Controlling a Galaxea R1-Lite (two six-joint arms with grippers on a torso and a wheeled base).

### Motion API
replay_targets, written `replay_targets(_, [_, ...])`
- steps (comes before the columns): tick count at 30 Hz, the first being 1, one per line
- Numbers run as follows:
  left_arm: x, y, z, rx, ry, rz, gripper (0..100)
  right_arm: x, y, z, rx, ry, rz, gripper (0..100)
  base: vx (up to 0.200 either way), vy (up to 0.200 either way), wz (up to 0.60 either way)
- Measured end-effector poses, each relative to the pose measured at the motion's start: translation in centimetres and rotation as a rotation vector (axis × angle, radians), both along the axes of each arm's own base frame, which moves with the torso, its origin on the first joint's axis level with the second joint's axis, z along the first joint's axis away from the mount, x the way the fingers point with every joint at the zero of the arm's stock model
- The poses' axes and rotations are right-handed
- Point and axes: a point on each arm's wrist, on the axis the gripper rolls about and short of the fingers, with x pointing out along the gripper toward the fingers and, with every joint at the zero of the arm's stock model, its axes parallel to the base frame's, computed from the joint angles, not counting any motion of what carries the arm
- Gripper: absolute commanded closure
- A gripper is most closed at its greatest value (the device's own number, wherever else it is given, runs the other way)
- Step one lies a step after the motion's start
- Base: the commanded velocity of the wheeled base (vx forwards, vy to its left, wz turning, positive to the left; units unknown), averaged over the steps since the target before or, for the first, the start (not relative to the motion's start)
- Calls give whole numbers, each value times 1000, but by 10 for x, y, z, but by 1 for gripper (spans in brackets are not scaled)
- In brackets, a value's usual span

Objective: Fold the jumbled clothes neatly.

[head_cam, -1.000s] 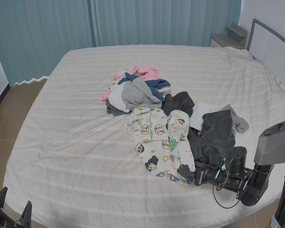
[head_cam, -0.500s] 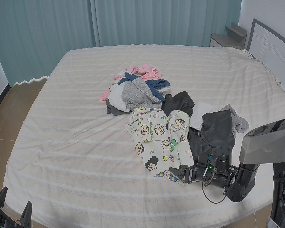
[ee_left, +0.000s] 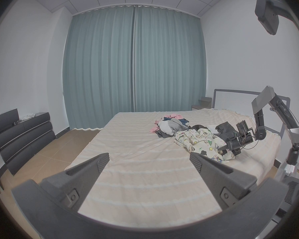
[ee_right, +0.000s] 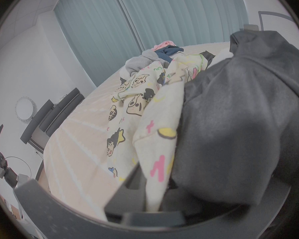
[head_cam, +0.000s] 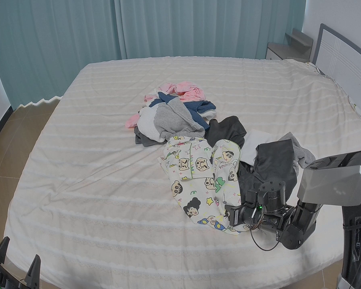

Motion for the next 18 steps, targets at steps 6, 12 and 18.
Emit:
replay_targets(6, [0,0,0,4,0,1,0,-12,-5,22,47,-17,10,100,0,0,0])
replay_targets(12, [0,0,0,16,-3,1,0,-25,-15,58,127,-53,13,100,0,0,0])
replay_targets(18, [-2,0,13,14,-75,-14,0,-38,-25,91,192,-106,27,100,0,0,0])
